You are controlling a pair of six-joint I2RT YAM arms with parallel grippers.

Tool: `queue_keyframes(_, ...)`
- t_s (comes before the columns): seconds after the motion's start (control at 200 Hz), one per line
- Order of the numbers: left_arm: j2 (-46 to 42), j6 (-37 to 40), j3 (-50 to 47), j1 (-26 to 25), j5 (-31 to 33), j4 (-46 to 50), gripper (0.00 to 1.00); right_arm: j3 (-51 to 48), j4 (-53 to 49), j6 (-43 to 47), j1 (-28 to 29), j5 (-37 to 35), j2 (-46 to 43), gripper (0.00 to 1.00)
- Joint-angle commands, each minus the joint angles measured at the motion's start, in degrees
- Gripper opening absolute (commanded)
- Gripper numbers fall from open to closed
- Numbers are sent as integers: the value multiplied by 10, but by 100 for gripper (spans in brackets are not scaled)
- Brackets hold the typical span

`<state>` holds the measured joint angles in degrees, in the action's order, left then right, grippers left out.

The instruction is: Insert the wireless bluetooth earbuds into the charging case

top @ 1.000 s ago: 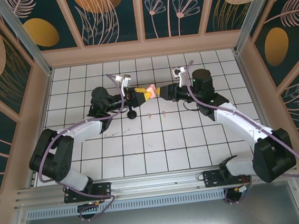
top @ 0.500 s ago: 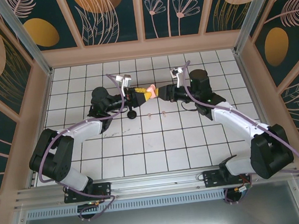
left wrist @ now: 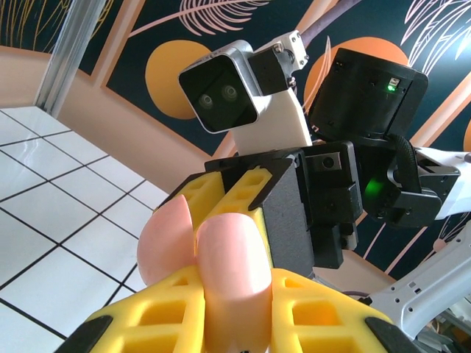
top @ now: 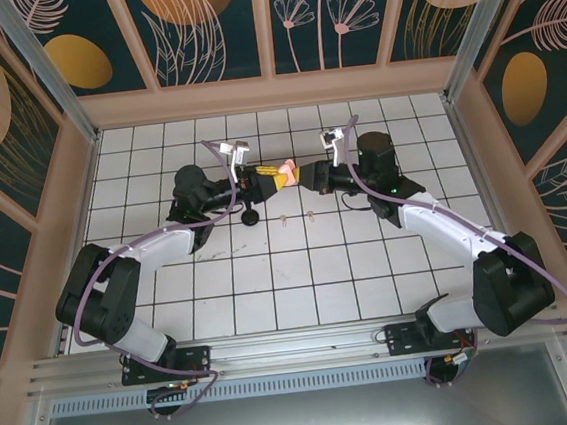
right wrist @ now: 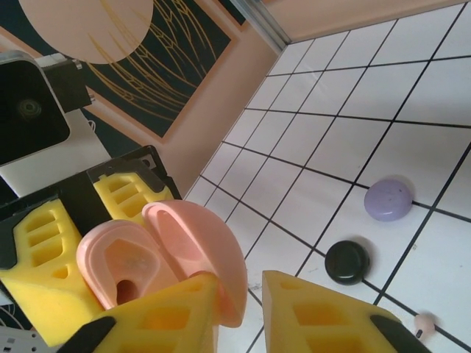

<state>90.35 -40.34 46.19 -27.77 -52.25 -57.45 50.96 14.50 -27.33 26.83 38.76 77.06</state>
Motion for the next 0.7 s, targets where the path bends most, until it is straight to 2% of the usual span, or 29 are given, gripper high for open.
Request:
queue_keyframes(0.0,5,-8,12,-8,-4,-41,0,14,20,1,6,15,6,17)
queue_keyframes(0.19,7,-10,11,-10,-3,-43,0,18,13,5,5,11,2,0)
queue_keyframes(0.32,8,-7,12,-9,5,-33,0,23,2,10,5,-1,0,0)
queue_keyframes(0.43,2,18,13,-10,33,5,36,33,-27,26,5,-25,-2,0)
queue_keyframes(0.465,-3,37,16,-10,41,32,43,38,-45,37,4,-38,-2,0)
queue_keyframes(0.566,-25,100,27,-6,61,114,55,57,-104,75,5,-72,-3,0)
queue_keyframes(0.696,-52,178,57,11,58,231,62,78,-174,129,4,-111,-5,0)
